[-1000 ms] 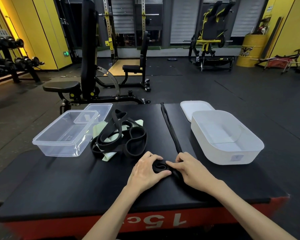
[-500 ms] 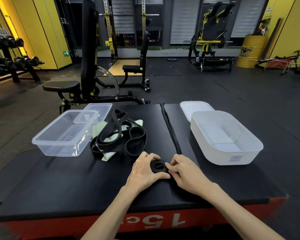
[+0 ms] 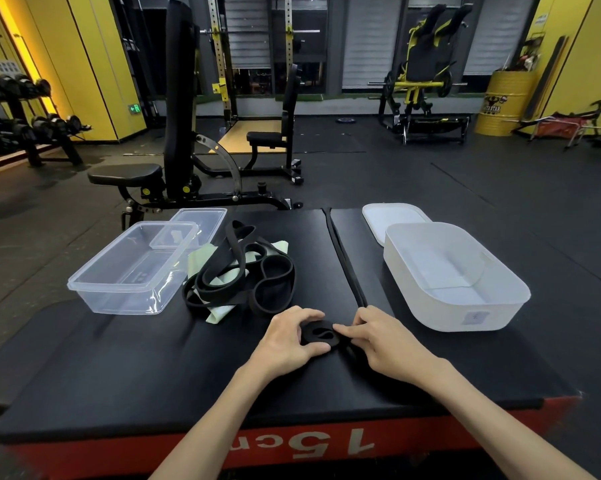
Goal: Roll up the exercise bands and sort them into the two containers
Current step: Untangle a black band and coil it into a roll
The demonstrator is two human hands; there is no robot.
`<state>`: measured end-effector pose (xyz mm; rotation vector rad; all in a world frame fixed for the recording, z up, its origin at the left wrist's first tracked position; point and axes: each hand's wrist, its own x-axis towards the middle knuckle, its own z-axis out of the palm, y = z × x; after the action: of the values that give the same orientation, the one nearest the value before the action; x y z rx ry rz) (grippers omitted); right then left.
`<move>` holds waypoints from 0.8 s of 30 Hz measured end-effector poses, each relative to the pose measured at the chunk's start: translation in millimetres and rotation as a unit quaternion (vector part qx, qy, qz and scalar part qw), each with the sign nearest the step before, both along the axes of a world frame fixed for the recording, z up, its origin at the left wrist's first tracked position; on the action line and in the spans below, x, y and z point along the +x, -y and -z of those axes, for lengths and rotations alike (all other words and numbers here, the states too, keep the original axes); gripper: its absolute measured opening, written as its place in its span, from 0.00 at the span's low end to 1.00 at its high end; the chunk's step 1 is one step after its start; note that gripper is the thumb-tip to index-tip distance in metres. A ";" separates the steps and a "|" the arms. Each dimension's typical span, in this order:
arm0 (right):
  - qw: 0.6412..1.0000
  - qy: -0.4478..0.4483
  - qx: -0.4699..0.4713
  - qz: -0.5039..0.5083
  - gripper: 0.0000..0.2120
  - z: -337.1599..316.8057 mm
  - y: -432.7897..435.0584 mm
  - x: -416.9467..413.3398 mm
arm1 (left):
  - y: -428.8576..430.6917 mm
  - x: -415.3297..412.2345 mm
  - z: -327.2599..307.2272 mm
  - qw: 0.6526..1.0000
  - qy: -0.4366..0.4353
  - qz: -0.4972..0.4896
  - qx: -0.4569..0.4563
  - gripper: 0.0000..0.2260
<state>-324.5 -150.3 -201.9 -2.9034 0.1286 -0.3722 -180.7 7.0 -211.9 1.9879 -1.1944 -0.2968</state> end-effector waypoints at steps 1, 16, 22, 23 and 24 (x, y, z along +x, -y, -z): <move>1.000 0.008 0.008 0.016 0.15 -0.2 -1.6 0.6 | 0.7 -2.1 0.9 1.000 0.005 -0.018 -0.002 0.22; 0.989 0.082 0.071 0.102 0.10 1.7 -23.8 7.9 | 9.4 -22.3 8.3 0.989 0.049 -0.139 0.028 0.24; 0.995 0.064 0.050 0.058 0.11 7.8 -15.6 4.2 | -4.4 5.8 -3.6 0.997 -0.047 -0.006 0.057 0.28; 0.996 0.057 0.049 0.049 0.11 7.1 -13.8 3.8 | -4.5 10.0 -6.7 0.997 -0.051 0.006 0.062 0.27; 0.997 0.048 0.050 0.040 0.12 6.6 -12.1 3.4 | -3.3 14.0 -9.6 0.996 -0.046 0.010 0.072 0.25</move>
<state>-321.0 -138.2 -208.5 -2.7817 0.2418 -0.5038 -166.7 10.3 -202.3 2.0623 -1.1644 -0.4909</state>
